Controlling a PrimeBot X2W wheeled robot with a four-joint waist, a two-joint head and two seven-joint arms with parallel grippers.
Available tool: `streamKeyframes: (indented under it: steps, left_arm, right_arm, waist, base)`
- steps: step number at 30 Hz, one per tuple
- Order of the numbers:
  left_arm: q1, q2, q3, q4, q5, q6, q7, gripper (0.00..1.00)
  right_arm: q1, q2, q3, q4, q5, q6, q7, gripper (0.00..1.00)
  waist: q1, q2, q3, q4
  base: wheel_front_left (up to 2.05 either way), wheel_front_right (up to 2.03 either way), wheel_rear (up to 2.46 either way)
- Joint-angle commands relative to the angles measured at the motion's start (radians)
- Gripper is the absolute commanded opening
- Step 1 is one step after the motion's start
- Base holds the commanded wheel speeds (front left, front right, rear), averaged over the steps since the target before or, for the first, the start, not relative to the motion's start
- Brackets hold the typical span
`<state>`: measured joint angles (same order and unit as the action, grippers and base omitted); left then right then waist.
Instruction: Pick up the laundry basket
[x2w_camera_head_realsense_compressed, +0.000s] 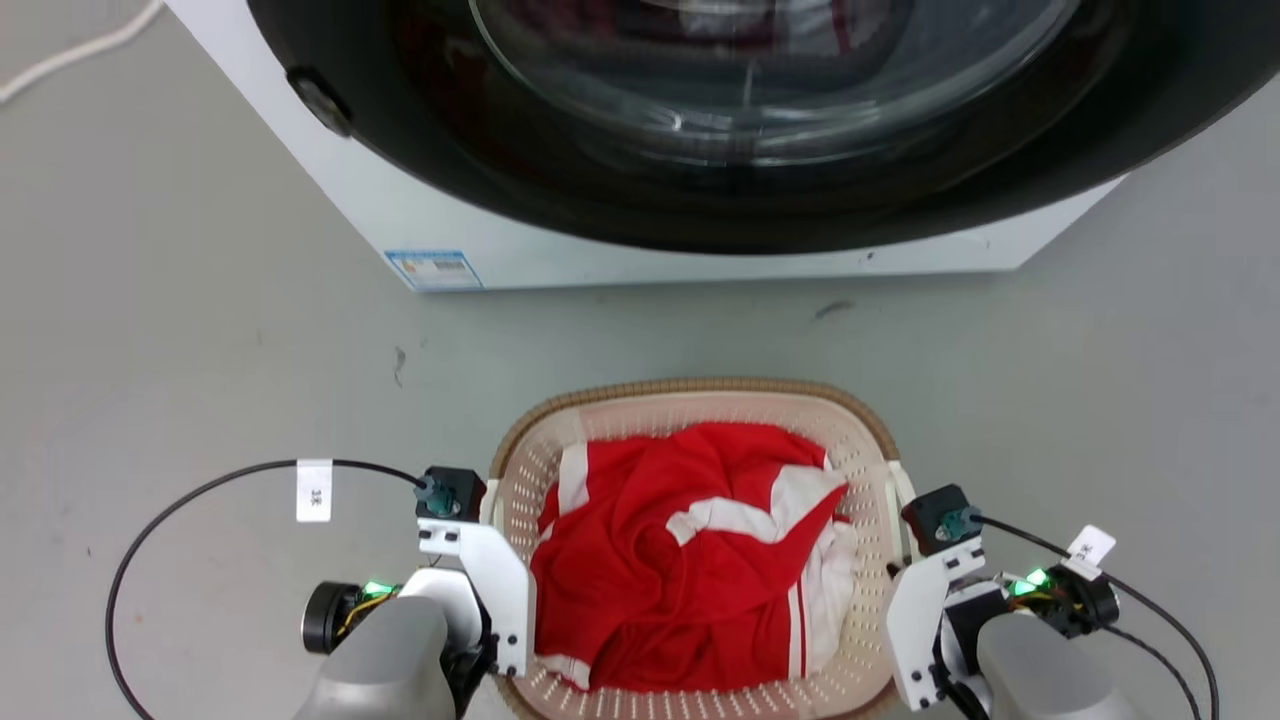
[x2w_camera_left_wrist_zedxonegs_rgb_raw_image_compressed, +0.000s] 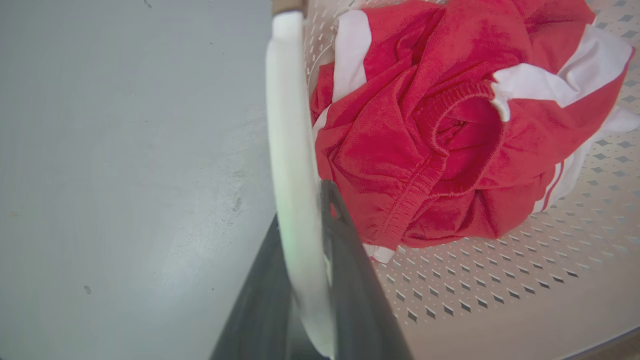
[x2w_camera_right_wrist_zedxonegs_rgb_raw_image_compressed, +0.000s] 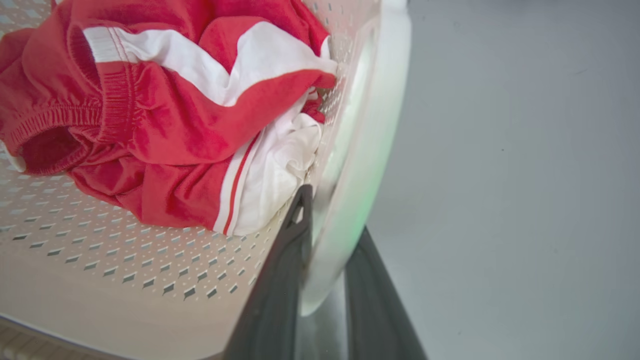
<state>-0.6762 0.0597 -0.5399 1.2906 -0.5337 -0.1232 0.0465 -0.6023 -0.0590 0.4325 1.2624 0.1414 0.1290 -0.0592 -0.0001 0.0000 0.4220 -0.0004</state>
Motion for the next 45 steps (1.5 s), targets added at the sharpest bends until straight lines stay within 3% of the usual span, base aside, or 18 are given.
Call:
streamKeyframes:
  steps: [1, 8, 21, 45]
  left_arm:
    - [0.013, -0.018, -0.011, -0.009, -0.007, -0.011, 0.010, 0.00]
    - [0.089, -0.016, -0.053, -0.021, -0.070, -0.012, 0.096, 0.00]
    - [0.182, 0.014, -0.109, -0.049, -0.157, -0.012, 0.180, 0.00]
    - [0.219, 0.034, -0.174, -0.065, -0.286, -0.013, 0.292, 0.00]
  right_arm:
    - [0.020, 0.016, 0.037, -0.018, 0.023, 0.003, 0.015, 0.00]
    - [0.071, 0.020, 0.180, -0.043, 0.154, 0.007, 0.100, 0.00]
    - [0.136, 0.021, 0.340, -0.050, 0.305, 0.008, 0.194, 0.00]
    - [0.136, 0.020, 0.478, -0.010, 0.459, 0.008, 0.279, 0.00]
  waist:
    - [0.0001, 0.0000, -0.065, 0.002]
    - [0.0001, 0.0000, -0.209, 0.009]
    - [0.0001, 0.0000, -0.397, -0.015]
    - [0.0001, 0.0000, -0.513, -0.041]
  base:
    - [0.00, 0.00, 0.00]
    - [0.00, 0.00, 0.00]
    - [0.00, 0.00, 0.00]
    - [0.00, 0.00, 0.00]
